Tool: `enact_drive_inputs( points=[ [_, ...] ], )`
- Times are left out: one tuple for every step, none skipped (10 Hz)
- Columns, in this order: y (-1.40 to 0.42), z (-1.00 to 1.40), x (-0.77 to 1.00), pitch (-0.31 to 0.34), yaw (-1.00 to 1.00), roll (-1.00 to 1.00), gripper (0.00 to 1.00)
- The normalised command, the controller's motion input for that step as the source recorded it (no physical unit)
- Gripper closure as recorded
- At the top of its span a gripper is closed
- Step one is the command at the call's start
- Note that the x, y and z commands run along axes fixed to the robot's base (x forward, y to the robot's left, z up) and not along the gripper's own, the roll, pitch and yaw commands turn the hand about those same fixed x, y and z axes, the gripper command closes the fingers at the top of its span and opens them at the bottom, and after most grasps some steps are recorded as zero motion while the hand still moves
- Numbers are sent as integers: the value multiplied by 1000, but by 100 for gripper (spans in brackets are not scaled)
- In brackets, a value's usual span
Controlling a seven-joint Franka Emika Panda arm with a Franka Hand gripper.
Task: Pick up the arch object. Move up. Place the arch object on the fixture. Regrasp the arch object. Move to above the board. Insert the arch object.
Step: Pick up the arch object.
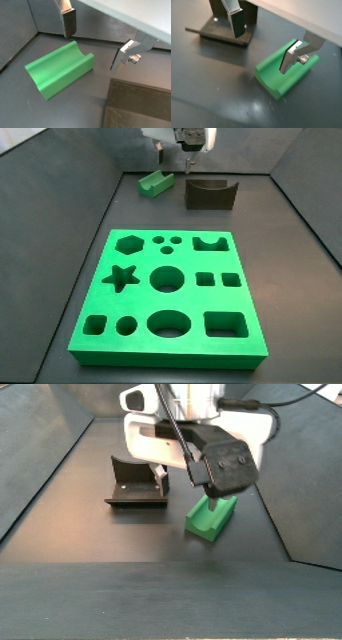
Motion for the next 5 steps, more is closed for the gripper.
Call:
enact_drive_inputs(
  points=[
    [177,-183,-140,-106,-103,-219,0],
    [134,-257,-66,-101,-80,-187,0],
    [137,-374,-34,-140,0,-181,0],
    [126,-283,-94,-174,0,-216,0],
    [97,-151,-89,-170,0,-224,0]
  ],
)
